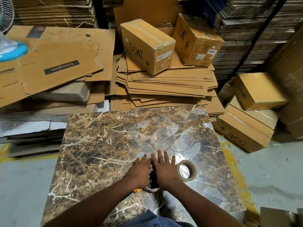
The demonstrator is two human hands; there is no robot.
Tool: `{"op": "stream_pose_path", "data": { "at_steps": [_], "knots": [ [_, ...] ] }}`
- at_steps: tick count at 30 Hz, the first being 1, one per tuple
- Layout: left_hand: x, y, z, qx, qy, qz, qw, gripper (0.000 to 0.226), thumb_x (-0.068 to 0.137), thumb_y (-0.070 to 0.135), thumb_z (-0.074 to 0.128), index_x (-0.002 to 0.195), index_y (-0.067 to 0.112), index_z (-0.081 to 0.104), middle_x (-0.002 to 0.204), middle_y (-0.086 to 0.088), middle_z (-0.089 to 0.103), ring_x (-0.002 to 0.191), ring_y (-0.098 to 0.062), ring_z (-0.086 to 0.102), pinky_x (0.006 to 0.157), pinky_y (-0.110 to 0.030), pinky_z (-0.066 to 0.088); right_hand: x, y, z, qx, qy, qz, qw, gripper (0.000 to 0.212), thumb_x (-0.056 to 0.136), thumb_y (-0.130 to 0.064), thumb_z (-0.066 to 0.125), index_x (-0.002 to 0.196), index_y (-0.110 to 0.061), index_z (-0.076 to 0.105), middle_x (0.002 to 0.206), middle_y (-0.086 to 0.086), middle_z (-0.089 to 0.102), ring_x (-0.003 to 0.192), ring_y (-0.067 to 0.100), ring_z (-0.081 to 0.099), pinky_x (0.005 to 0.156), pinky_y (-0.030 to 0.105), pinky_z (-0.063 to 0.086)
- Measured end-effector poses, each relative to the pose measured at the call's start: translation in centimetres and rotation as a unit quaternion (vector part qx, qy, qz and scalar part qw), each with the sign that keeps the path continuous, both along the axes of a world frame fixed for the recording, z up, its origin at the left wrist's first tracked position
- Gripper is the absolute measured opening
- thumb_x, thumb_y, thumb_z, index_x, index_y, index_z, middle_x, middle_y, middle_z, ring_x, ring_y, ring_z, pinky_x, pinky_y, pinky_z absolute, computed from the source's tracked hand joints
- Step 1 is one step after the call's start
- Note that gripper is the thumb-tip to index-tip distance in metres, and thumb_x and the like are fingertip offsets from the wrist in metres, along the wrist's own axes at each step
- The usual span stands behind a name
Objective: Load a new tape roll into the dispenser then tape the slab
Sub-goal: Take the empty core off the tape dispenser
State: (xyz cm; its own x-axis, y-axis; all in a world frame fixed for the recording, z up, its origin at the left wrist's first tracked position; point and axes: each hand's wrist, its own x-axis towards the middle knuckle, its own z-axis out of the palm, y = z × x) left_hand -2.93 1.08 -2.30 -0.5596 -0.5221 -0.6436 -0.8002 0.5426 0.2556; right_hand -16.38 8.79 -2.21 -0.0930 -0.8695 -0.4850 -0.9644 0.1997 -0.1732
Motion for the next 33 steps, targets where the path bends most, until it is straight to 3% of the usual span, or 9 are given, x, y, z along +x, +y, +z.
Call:
{"op": "stream_pose_path", "data": {
  "at_steps": [3,7,11,14,16,19,22,29,33],
  "knots": [
    [-0.1,-0.1,-0.2,0.018,0.008,0.03,0.999,0.095,0.097,0.026,0.063,0.169,0.018,0.001,0.176,-0.009,-0.012,0.16,-0.045,-0.007,0.129,-0.055,0.021,0.6,-0.2,0.5,0.003,-0.033,-0.017,0.999,0.097,0.098,-0.049,0.057,0.16,-0.022,-0.013,0.168,0.013,-0.021,0.154,0.041,-0.015,0.119,0.071,-0.002],
    [0.1,-0.3,-0.2,-0.027,0.032,0.053,0.998,0.101,0.093,0.024,0.067,0.168,0.02,-0.001,0.176,-0.006,-0.013,0.16,-0.045,-0.007,0.126,-0.058,0.029,1.0,-0.7,1.1,0.004,-0.04,-0.036,0.999,0.095,0.097,-0.05,0.056,0.161,-0.02,-0.007,0.169,0.016,-0.011,0.155,0.041,-0.007,0.119,0.071,0.001],
    [0.2,-0.5,-0.1,-0.028,0.053,0.06,0.996,0.097,0.09,0.017,0.07,0.164,0.016,0.007,0.175,-0.012,0.0,0.16,-0.043,0.002,0.127,-0.053,0.028,1.4,-1.2,1.5,0.013,-0.012,-0.065,0.998,0.085,0.089,-0.048,0.069,0.154,-0.013,0.027,0.16,0.018,0.029,0.149,0.042,0.023,0.118,0.069,0.015],
    [0.3,-0.9,-0.2,-0.029,0.007,0.047,0.998,0.067,0.095,0.022,0.064,0.155,0.01,0.037,0.175,-0.015,-0.002,0.16,-0.046,0.002,0.125,-0.052,0.031,1.4,-1.3,1.6,0.009,0.027,-0.047,0.998,0.057,0.09,-0.044,0.068,0.134,-0.012,0.054,0.139,0.015,0.05,0.138,0.04,0.037,0.115,0.068,0.02],
    [0.3,-1.1,-0.5,-0.024,-0.011,0.047,0.999,0.04,0.097,0.028,0.062,0.132,0.01,0.064,0.176,-0.013,-0.008,0.161,-0.045,-0.001,0.122,-0.053,0.035,1.4,-1.3,1.6,0.009,0.046,-0.03,0.998,0.044,0.092,-0.043,0.065,0.127,-0.016,0.063,0.134,0.013,0.053,0.135,0.039,0.039,0.115,0.068,0.019],
    [0.0,-1.0,-0.7,-0.014,-0.005,0.092,0.996,0.022,0.096,0.03,0.063,0.104,0.012,0.074,0.177,-0.004,-0.013,0.162,-0.039,-0.005,0.114,-0.053,0.044,1.6,-1.5,1.5,0.01,0.054,-0.025,0.998,0.046,0.089,-0.048,0.067,0.124,-0.019,0.067,0.132,0.012,0.053,0.132,0.038,0.04,0.114,0.067,0.021],
    [-0.3,-1.0,-1.4,-0.023,0.012,0.117,0.993,0.028,0.093,0.031,0.064,0.096,0.007,0.078,0.177,-0.005,-0.01,0.162,-0.038,-0.005,0.117,-0.051,0.042,1.7,-1.7,1.2,0.008,0.063,-0.029,0.998,0.049,0.085,-0.05,0.067,0.122,-0.017,0.068,0.13,0.015,0.052,0.13,0.038,0.039,0.114,0.065,0.022],
    [-0.4,-1.2,-1.2,-0.048,-0.012,0.111,0.993,0.029,0.095,0.035,0.068,0.105,0.009,0.072,0.172,-0.014,0.007,0.156,-0.035,0.018,0.108,-0.052,0.046,1.5,-1.4,0.4,-0.018,0.077,-0.032,0.996,0.047,0.088,-0.049,0.06,0.114,-0.011,0.067,0.124,0.018,0.052,0.122,0.037,0.042,0.114,0.061,0.023],
    [-0.3,-1.3,-0.7,-0.081,-0.019,0.053,0.995,0.035,0.095,0.036,0.065,0.125,0.017,0.068,0.171,-0.016,0.009,0.158,-0.035,0.011,0.119,-0.066,0.024,1.0,-1.7,0.8,-0.031,0.079,-0.037,0.996,0.058,0.087,-0.05,0.062,0.127,-0.008,0.058,0.138,0.022,0.044,0.132,0.04,0.037,0.116,0.064,0.02]
  ]
}}
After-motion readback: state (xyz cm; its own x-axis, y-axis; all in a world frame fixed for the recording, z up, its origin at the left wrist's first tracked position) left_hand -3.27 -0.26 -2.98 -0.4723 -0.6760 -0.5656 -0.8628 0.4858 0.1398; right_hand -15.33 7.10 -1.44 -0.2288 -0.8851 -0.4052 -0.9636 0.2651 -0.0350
